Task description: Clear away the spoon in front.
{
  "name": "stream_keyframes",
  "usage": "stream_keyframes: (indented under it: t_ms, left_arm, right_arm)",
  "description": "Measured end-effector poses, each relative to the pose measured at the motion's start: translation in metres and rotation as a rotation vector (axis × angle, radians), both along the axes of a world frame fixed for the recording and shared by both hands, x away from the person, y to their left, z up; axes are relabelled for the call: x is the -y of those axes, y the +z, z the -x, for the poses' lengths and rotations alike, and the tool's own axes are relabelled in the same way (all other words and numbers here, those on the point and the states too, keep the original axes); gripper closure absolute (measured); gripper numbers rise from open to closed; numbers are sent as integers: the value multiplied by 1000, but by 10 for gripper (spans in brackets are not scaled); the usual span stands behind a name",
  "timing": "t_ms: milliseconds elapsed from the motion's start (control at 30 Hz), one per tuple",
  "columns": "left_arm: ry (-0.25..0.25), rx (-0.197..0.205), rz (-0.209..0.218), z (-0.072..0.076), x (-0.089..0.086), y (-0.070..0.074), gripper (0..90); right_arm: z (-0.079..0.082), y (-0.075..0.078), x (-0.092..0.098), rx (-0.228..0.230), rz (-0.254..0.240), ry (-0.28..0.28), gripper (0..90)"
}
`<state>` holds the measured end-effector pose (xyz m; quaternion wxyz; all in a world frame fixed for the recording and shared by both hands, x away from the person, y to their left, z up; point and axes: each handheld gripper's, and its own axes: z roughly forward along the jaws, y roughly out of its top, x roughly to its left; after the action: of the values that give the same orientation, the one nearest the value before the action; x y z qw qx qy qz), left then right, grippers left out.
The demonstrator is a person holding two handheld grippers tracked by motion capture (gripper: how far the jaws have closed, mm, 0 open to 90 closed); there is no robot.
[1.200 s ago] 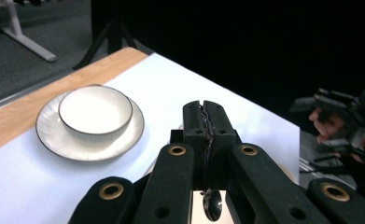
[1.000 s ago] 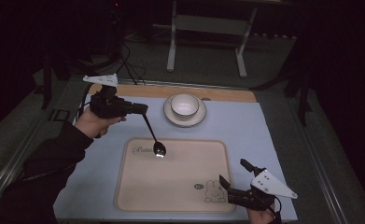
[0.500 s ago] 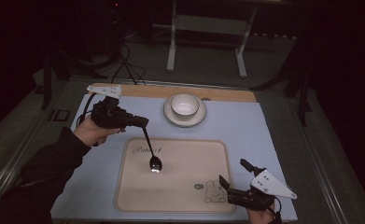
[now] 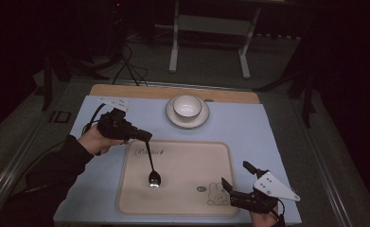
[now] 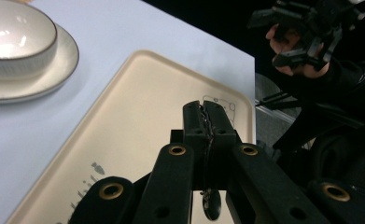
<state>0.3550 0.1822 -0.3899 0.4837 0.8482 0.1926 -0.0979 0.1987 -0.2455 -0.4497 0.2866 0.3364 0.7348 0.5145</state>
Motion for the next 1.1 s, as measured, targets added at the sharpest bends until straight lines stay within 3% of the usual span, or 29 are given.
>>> stream_keyframes:
  t_ms: [367, 700, 867, 1100]
  left_arm:
    - [-93, -60, -38, -2, 13, -31, 900]
    - [-122, -84, -43, -12, 22, -48, 896]
    - [-93, -79, -41, -15, 24, -54, 883]
    - [-3, -48, -36, -17, 25, -65, 828]
  right_arm:
    - [-1, -1, -1, -6, 3, 3, 125]
    - [-2, -1, 0, -9, 0, 5, 125]
    - [-2, -1, 0, -12, 1, 7, 125]
    - [-1, -1, -1, -9, 0, 11, 125]
